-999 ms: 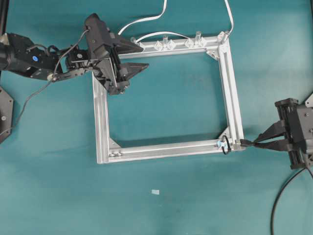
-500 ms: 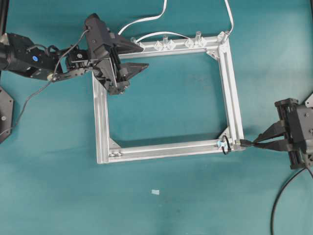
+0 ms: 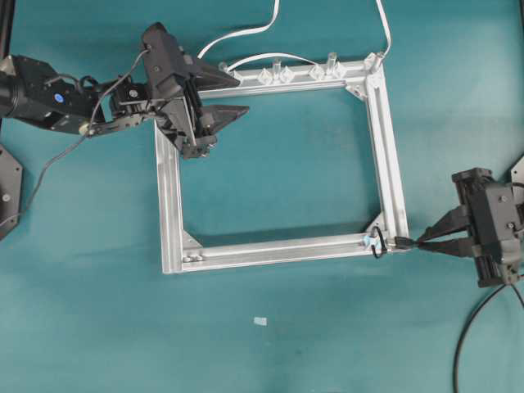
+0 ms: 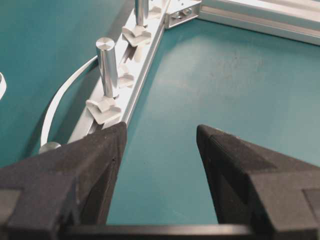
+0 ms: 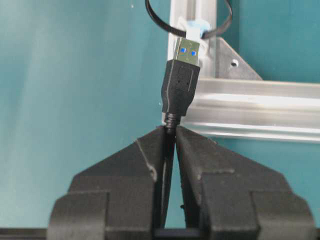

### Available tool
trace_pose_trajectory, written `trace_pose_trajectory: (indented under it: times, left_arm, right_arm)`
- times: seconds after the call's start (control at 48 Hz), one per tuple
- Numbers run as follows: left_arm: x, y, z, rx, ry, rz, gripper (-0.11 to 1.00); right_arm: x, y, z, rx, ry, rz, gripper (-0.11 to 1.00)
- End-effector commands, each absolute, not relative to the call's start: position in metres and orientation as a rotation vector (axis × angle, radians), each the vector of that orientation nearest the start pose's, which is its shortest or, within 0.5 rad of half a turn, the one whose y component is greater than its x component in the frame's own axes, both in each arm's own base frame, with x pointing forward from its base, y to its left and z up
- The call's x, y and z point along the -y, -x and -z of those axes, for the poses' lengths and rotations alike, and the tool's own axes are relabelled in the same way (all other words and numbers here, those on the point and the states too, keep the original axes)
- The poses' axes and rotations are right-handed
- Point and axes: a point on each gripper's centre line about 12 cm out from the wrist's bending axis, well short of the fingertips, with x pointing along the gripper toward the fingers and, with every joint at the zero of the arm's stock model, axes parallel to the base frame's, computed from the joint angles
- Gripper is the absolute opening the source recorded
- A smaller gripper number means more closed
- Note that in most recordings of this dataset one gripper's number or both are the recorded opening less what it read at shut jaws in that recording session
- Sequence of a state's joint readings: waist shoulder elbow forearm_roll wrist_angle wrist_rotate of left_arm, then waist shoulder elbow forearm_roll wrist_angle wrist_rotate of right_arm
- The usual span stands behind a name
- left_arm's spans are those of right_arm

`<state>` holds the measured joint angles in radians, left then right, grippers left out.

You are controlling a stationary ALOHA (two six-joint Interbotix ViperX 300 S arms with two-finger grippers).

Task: Insert the wire through the string loop located on the right side.
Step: 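Push the USB plug leftward through the black zip-tie loop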

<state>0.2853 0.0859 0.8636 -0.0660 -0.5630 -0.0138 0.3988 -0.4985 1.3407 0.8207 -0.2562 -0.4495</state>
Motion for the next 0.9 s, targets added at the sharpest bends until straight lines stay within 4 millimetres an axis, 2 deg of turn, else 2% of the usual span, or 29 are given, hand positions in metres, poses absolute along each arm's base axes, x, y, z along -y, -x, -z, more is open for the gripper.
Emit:
trace_pose_trajectory:
  times: [0.0,0.375,0.874]
  left_arm:
    - [-0.109,-0.358,-0.148,-0.324,0.117,-0.328,0.61]
    - [-0.109,-0.360,-0.150,-0.316,0.113,-0.325,0.61]
    - [-0.105,-0.360,-0.143,-0.362,0.121,-0.316,0.61]
  right_arm:
    - [-0.060,-0.202,-0.131,-0.636,-0.152,-0.088,0.10]
    - [-0.062,-0.218,-0.133,-0.631,-0.117,-0.079,0.10]
    - [-0.060,-0.238,-0.139,-0.613,-0.083,-0.064,0.10]
